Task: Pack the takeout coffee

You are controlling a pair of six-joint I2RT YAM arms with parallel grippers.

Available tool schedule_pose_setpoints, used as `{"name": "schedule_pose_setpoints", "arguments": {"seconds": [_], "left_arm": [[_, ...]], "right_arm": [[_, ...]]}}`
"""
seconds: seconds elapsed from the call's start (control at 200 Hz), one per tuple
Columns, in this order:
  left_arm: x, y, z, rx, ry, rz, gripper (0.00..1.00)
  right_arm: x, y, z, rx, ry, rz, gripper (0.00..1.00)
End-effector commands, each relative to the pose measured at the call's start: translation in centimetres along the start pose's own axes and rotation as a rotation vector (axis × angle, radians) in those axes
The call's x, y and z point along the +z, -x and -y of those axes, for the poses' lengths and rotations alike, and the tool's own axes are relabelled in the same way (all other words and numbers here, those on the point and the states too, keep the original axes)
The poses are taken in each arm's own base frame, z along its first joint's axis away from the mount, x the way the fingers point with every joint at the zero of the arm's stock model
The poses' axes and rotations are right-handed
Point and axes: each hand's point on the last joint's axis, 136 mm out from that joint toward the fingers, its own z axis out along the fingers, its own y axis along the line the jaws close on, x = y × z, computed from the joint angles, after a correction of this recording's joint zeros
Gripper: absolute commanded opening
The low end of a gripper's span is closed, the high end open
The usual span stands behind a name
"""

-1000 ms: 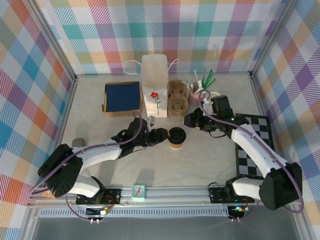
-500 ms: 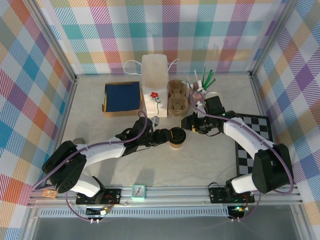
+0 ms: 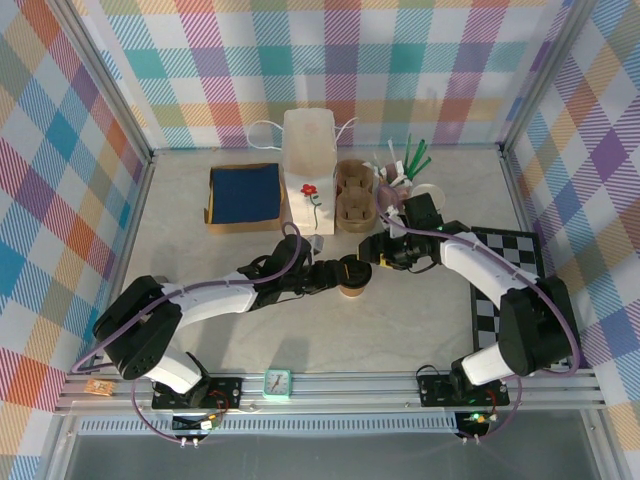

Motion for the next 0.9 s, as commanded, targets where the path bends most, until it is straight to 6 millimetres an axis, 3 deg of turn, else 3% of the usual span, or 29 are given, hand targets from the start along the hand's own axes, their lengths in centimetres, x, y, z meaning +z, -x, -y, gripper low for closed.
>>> {"name": "schedule_pose_setpoints", "arguments": {"seconds": [0.0,0.895], "left_arm": [[0.3,-0.2,0.3,0.021,0.008,-0.006,0.51],[1.0,-1.1,-2.2,0.014,0.082,-0.028,0.48]], "right_arm": [[0.8,-0.3,0.1,-0.024,0.005,-0.019,0.62],[2.5,-2.7,4.3,0.049,-0.108,-0.041,0.44]]}}
